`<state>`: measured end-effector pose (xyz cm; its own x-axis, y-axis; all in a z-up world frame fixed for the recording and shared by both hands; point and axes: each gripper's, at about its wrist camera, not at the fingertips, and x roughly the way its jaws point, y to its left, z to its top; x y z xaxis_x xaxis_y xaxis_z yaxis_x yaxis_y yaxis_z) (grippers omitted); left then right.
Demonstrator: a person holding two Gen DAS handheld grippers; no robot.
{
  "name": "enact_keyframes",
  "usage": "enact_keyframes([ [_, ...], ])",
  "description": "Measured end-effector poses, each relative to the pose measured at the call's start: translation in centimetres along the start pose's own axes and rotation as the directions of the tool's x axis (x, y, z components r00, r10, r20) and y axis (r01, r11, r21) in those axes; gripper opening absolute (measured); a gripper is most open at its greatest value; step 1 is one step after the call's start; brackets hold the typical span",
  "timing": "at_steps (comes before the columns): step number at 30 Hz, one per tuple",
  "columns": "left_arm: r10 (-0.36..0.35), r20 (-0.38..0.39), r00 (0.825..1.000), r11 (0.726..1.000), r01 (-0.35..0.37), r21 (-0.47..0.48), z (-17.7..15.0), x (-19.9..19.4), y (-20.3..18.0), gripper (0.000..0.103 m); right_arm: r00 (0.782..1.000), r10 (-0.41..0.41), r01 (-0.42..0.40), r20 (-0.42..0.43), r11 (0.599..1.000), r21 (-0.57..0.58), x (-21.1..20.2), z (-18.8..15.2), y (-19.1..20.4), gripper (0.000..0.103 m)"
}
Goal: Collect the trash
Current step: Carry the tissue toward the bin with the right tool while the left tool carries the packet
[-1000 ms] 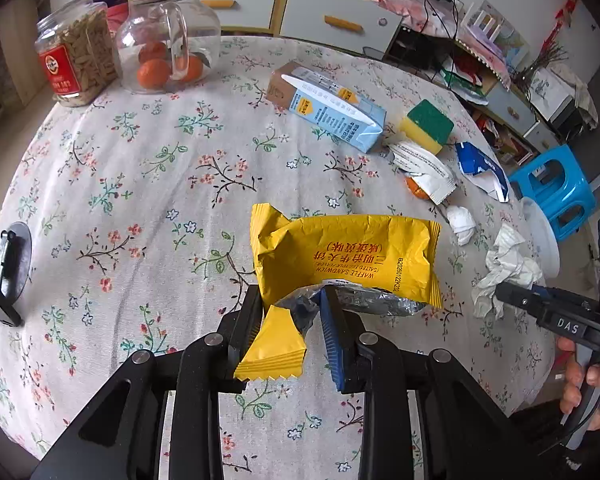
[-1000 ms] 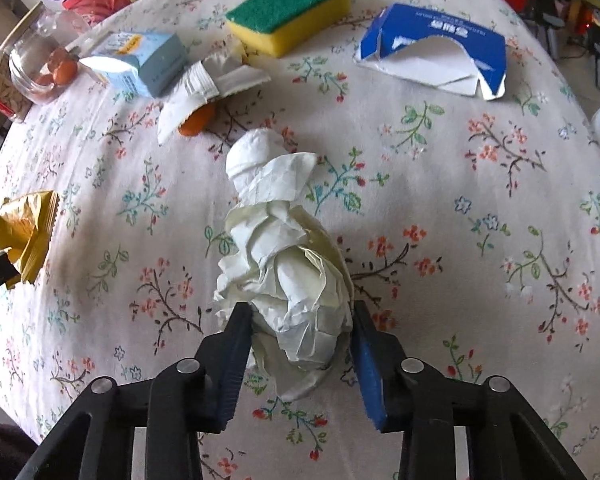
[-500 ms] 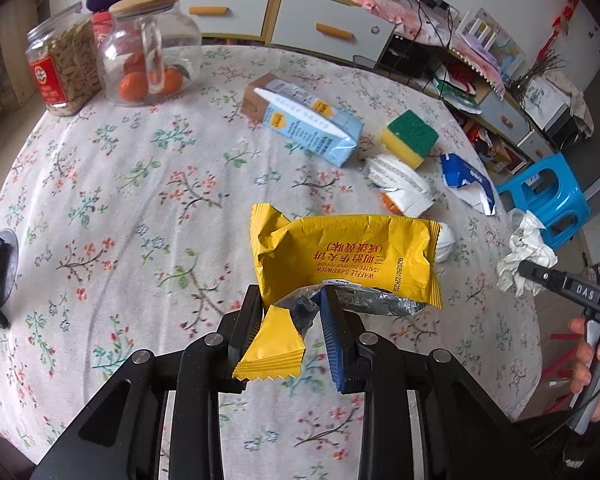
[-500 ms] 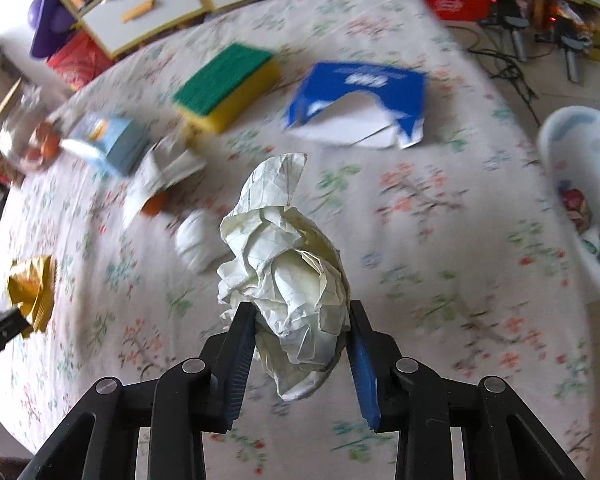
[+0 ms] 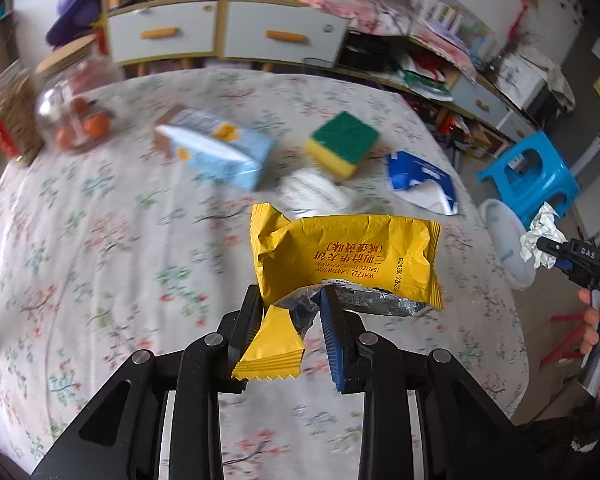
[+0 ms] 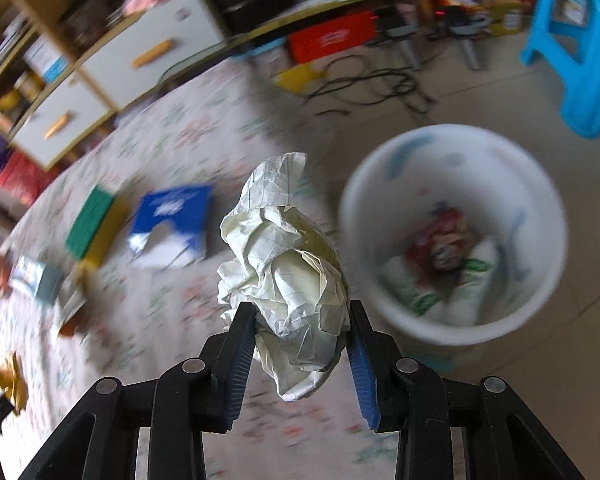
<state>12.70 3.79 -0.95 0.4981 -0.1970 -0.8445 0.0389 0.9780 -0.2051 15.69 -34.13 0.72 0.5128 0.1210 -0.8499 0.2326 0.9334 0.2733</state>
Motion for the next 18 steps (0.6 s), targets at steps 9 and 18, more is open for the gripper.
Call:
enact_keyframes([
  [9,-0.069,-0.018,0.997,0.988,0.071,0.137,1.6,1.5,-8.0,0.031,1.0,-0.016,0.013,0.024,0.992,0.125,-0.2,1.1,-6.0,0.049],
  [18,-0.119,-0.067,0.991,0.948,0.133,0.288,3.2,5.2,-18.3,0.031,0.997,-0.034,0.022,0.062,0.982,0.188,-2.4,1.0,-10.3,0.078],
])
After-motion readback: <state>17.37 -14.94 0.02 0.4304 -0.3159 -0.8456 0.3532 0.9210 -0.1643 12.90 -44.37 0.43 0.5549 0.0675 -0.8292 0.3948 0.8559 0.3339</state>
